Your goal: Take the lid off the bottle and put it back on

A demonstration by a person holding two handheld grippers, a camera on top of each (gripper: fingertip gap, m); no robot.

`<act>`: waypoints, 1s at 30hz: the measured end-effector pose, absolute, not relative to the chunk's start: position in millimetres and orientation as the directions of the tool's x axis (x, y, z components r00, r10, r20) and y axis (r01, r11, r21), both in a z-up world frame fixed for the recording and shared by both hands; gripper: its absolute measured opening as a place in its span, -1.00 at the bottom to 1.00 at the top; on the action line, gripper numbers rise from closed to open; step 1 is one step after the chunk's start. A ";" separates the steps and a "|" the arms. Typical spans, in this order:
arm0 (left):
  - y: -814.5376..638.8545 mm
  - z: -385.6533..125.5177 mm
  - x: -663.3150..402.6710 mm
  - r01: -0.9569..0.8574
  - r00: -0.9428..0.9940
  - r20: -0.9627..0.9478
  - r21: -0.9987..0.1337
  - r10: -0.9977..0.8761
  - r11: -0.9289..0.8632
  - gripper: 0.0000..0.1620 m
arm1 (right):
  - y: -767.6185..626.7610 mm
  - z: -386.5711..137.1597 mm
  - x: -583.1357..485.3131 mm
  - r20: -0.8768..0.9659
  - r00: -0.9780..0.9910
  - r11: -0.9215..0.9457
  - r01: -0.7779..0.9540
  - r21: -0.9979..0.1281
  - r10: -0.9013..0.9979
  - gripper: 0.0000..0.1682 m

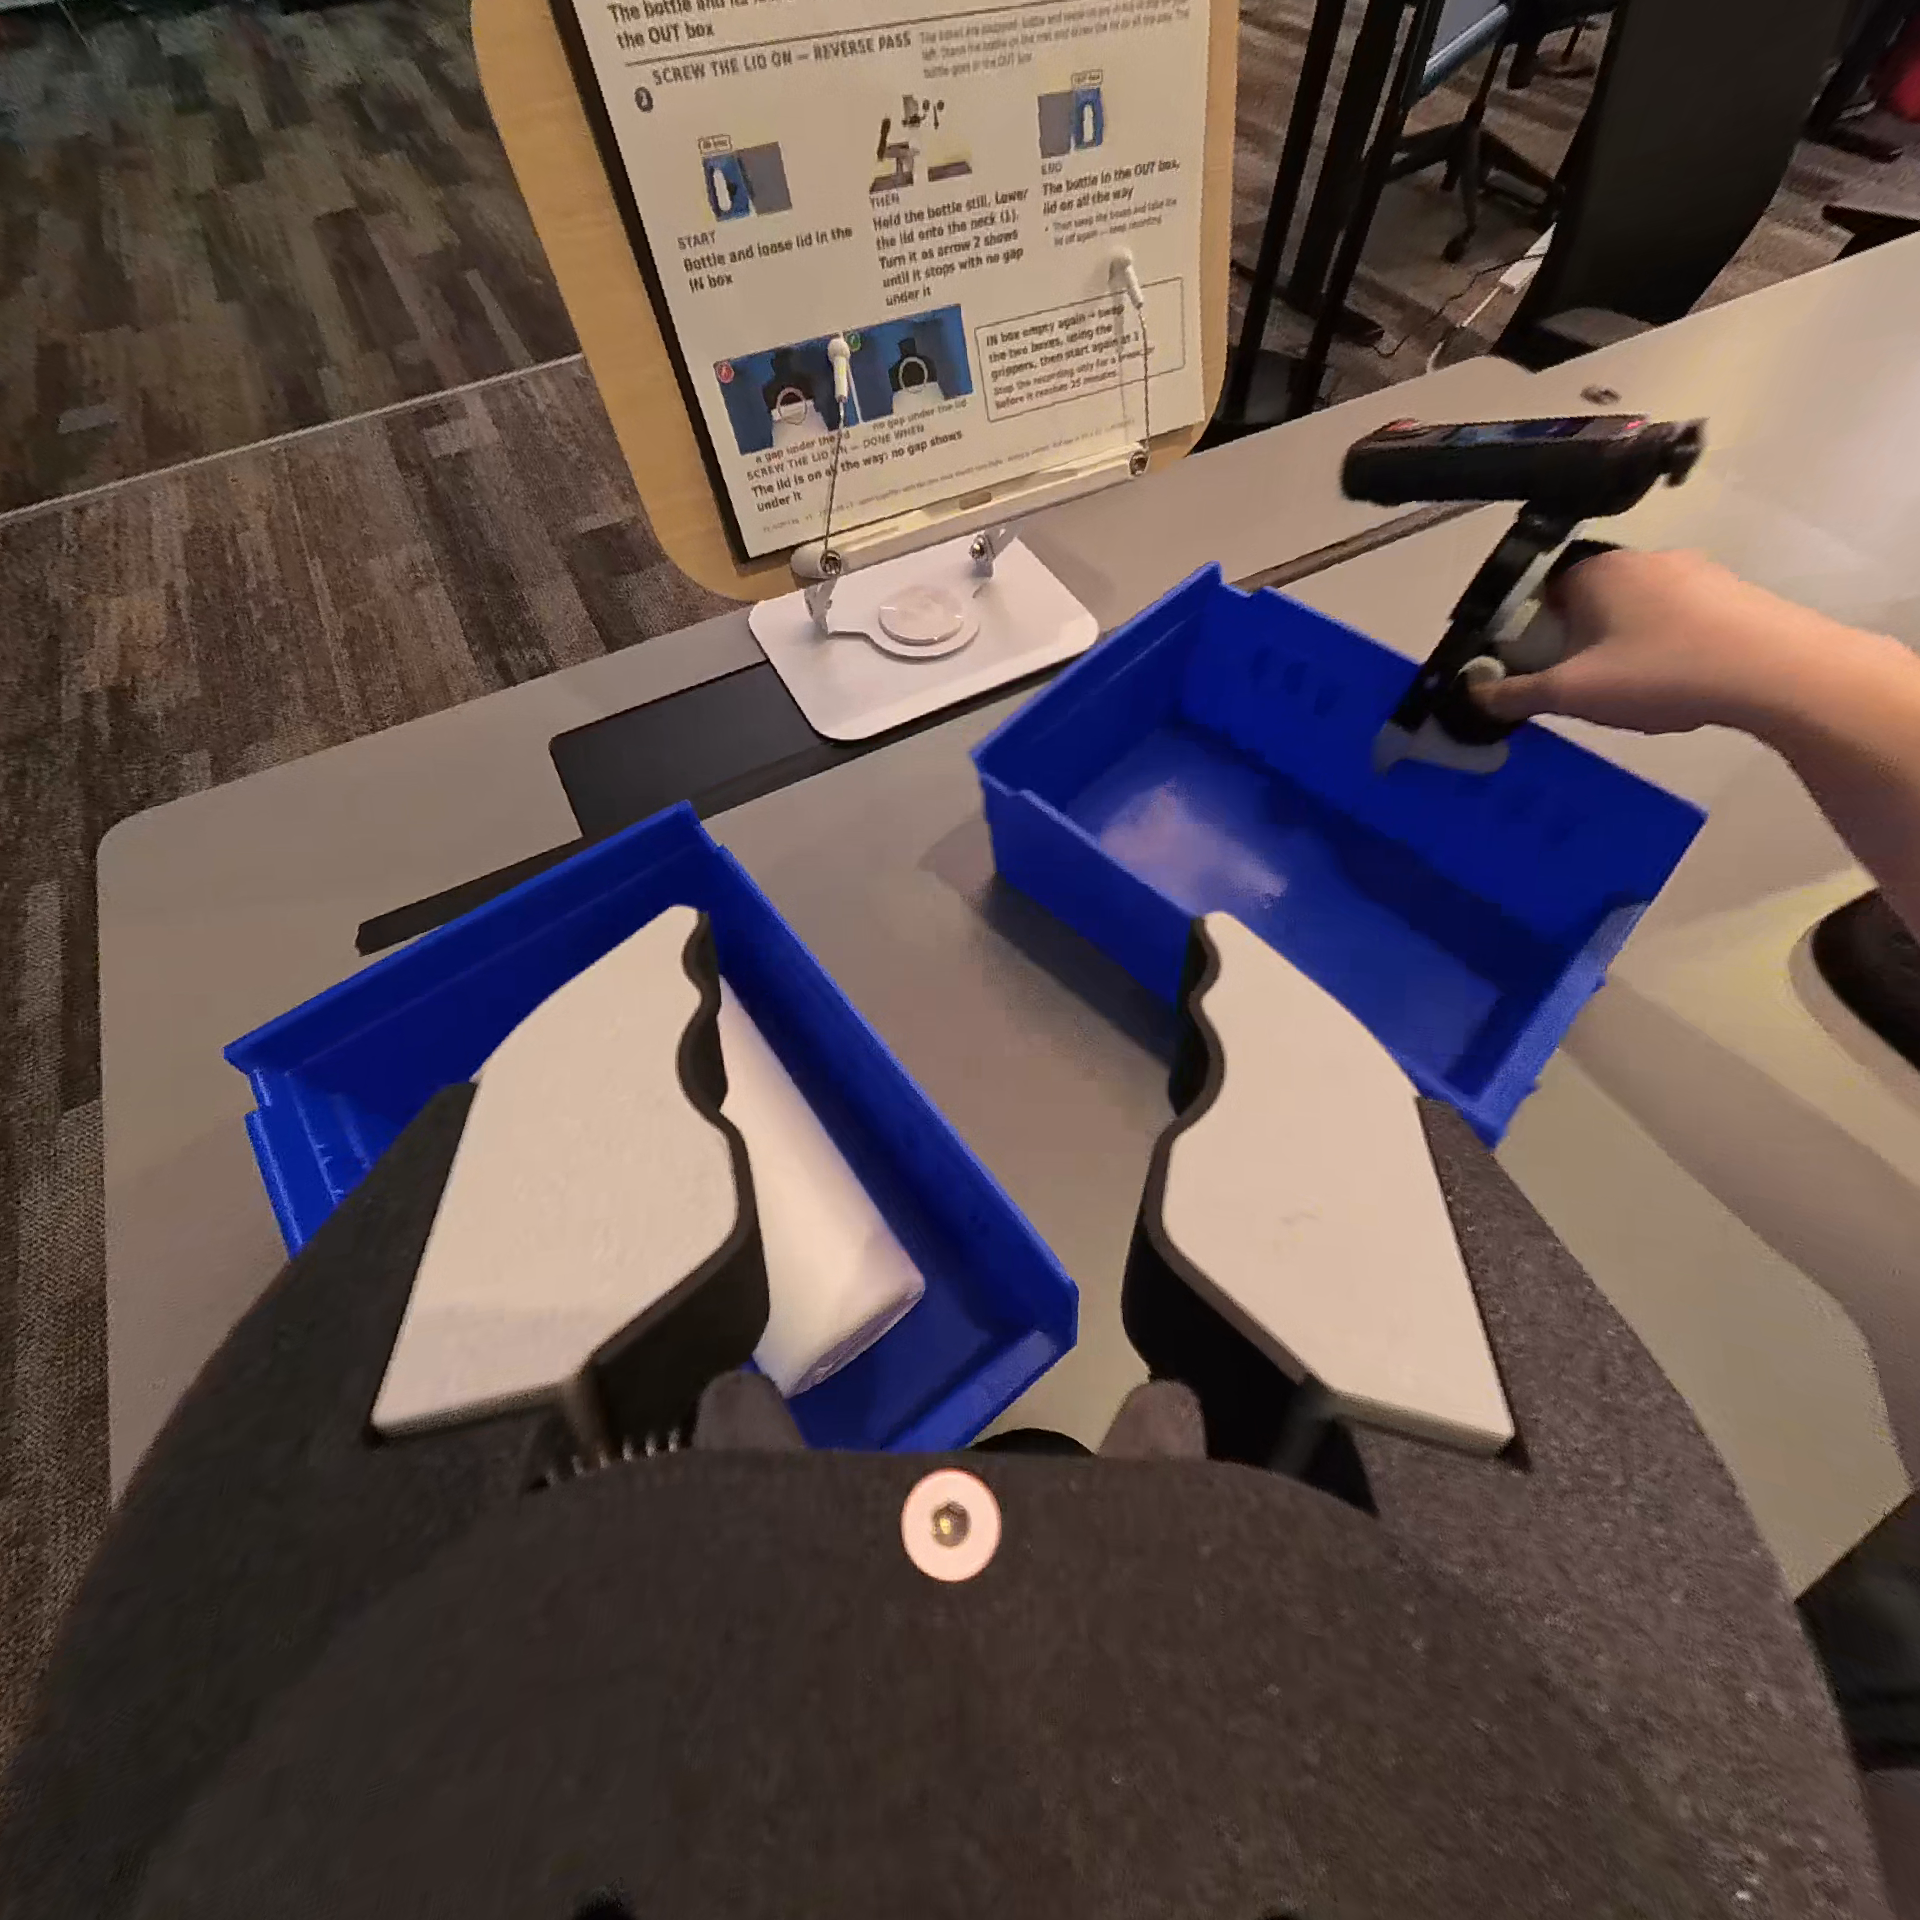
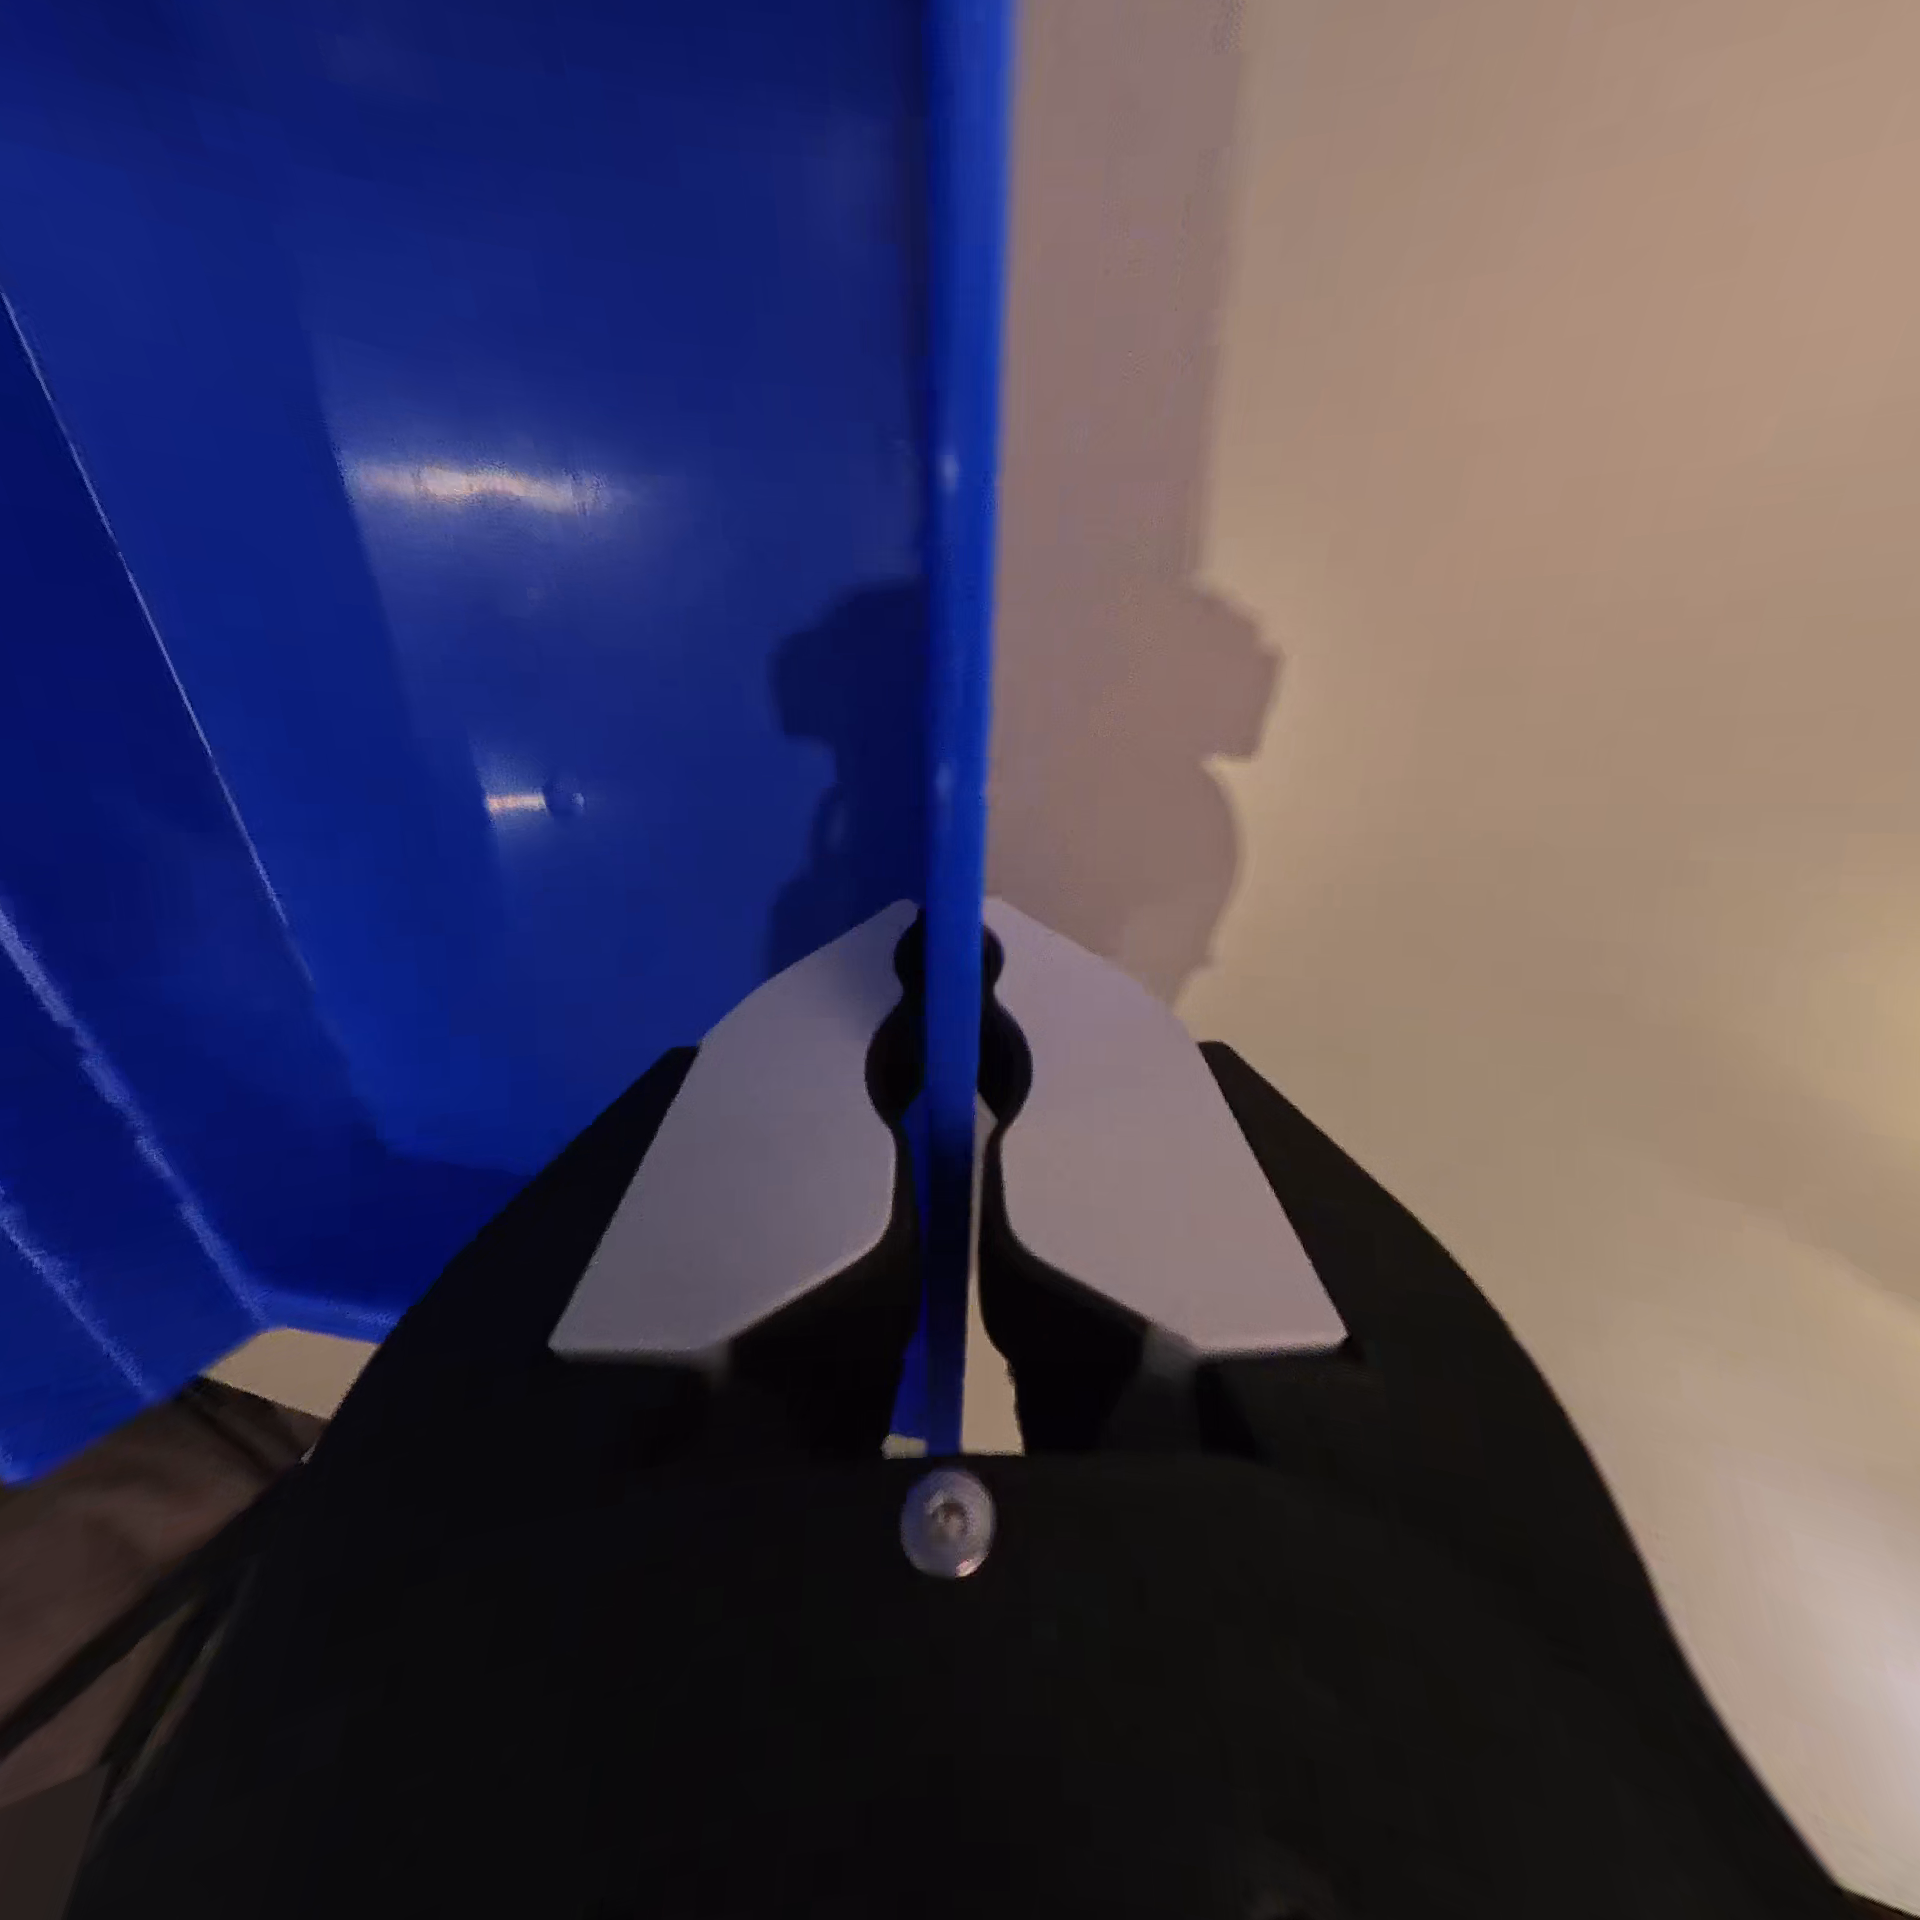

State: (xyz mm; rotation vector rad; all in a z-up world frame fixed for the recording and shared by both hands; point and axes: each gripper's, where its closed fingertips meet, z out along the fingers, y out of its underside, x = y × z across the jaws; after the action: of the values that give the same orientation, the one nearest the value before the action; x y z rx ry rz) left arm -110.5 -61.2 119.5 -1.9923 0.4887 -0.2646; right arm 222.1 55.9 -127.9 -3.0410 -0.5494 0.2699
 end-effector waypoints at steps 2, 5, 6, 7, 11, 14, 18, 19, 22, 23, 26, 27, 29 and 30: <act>-58.3 118.7 -112.3 -0.222 0.900 -0.030 -0.890 -0.435 -0.398 0.05 | 61.8 -128.2 257.1 -0.137 0.940 -0.950 0.305 -0.072 0.312 -0.90; -52.5 117.0 -113.6 -0.215 0.910 -0.032 -0.889 -0.414 -0.404 0.04 | 64.2 -128.6 308.5 -0.130 0.960 -0.968 0.242 -0.066 0.249 -0.90; -50.6 114.8 -114.1 -0.220 0.912 -0.037 -0.884 -0.407 -0.412 0.04 | 63.7 -128.8 324.6 -0.135 0.964 -0.973 0.221 -0.064 0.228 -0.90; -48.6 111.8 -115.0 -0.229 0.915 -0.045 -0.877 -0.402 -0.422 0.04 | 63.5 -129.0 341.8 -0.129 0.970 -0.978 0.200 -0.063 0.206 -0.90; -38.9 103.3 -125.4 -0.234 0.932 -0.062 -0.855 -0.356 -0.463 0.06 | 61.7 -129.6 404.4 -0.125 0.983 -0.989 0.129 -0.074 0.137 -0.89; -32.7 95.1 -142.4 -0.229 0.951 -0.078 -0.830 -0.300 -0.509 0.04 | 58.3 -130.0 444.3 -0.112 0.989 -0.993 0.090 -0.076 0.098 -0.89; -29.7 68.1 -195.4 -0.194 0.980 -0.124 -0.727 -0.152 -0.658 0.05 | 54.0 -130.4 483.4 -0.110 0.992 -0.996 0.049 -0.074 0.057 -0.89; -29.1 62.0 -210.4 -0.165 0.986 -0.123 -0.707 -0.110 -0.688 0.05 | 53.2 -130.5 491.2 -0.108 0.993 -0.996 0.045 -0.073 0.053 -0.89; -29.5 41.7 -255.4 -0.037 0.994 -0.099 -0.646 0.035 -0.763 -0.02 | 50.7 -130.6 509.7 -0.110 0.993 -0.997 0.031 -0.068 0.039 -0.89; -31.1 34.5 -270.5 0.000 0.991 -0.102 -0.622 0.081 -0.783 0.00 | 49.7 -130.7 514.0 -0.112 0.993 -0.998 0.025 -0.065 0.033 -0.89; -38.0 17.8 -306.5 0.097 0.979 -0.093 -0.573 0.183 -0.814 0.02 | 46.8 -130.8 522.6 -0.113 0.993 -0.998 0.011 -0.067 0.019 -0.90; -40.0 13.5 -317.5 0.128 0.973 -0.088 -0.566 0.214 -0.814 0.02 | 46.4 -130.7 524.1 -0.116 0.993 -0.997 0.009 -0.073 0.017 -0.90; -45.0 2.5 -337.1 0.193 0.959 -0.072 -0.539 0.273 -0.820 0.02 | 46.3 -130.8 526.0 -0.124 0.992 -0.996 0.010 -0.090 0.021 -0.90; -47.1 -5.0 -344.5 0.222 0.954 -0.060 -0.518 0.294 -0.826 0.02 | 46.5 -131.1 526.9 -0.123 0.992 -0.995 0.019 -0.100 0.031 -0.89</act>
State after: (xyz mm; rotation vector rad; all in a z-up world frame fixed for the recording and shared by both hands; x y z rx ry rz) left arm -344.5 -47.1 -5.0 -2.5789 -0.3659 0.1860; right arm 526.9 46.5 -131.1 -3.0369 -0.0381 0.1893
